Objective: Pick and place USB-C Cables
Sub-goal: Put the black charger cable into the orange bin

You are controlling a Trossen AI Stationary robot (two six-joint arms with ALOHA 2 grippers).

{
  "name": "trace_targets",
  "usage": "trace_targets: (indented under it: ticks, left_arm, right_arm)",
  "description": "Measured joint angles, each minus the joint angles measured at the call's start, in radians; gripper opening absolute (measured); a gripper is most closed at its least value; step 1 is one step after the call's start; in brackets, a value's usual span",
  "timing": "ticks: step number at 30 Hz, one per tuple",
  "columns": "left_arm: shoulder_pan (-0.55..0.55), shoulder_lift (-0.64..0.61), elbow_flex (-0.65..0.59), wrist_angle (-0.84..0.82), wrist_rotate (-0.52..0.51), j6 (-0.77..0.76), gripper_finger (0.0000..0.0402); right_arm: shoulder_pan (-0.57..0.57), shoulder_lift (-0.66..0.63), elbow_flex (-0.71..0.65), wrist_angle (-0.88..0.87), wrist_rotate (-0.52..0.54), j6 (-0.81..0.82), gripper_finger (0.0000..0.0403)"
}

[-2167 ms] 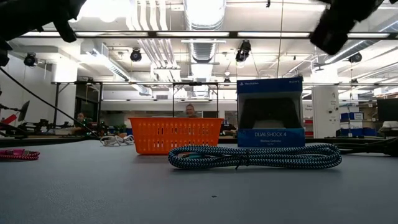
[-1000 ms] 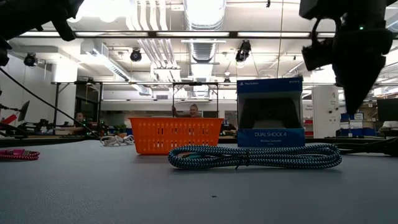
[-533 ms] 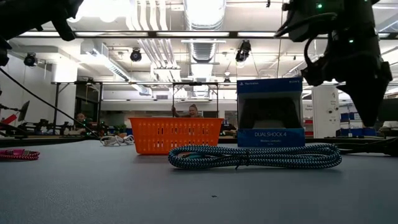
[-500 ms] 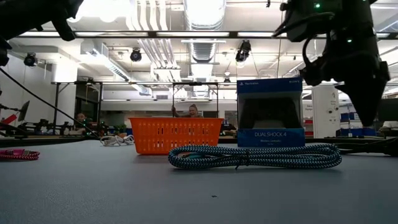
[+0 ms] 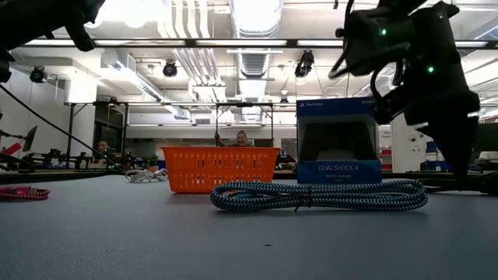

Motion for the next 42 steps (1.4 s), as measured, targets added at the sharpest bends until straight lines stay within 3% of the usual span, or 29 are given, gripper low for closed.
trace_targets:
  ticks: [5, 14, 19, 30, 42]
  left_arm:
    - [0.000, 0.000, 0.000, 0.000, 0.000, 0.000, 0.0000]
    - [0.000, -0.001, 0.000, 0.000, 0.000, 0.000, 0.0000]
    - [0.000, -0.002, 0.000, 0.000, 0.000, 0.000, 0.0000]
    - [0.000, 0.000, 0.000, 0.000, 0.000, 0.000, 0.0000]
    - [0.000, -0.001, 0.000, 0.000, 0.000, 0.000, 0.0000]
  right_arm:
    - [0.000, 0.040, 0.000, 0.013, 0.001, -0.021, 0.0169]
    - [0.000, 0.111, 0.004, 0.070, 0.000, -0.082, 0.0168]
    - [0.000, 0.108, 0.002, 0.079, -0.001, -0.084, 0.0142]
    - [0.001, 0.097, 0.000, 0.102, -0.008, -0.080, 0.0046]
    - [0.001, -0.042, -0.003, 0.159, 0.028, -0.071, 0.0043]
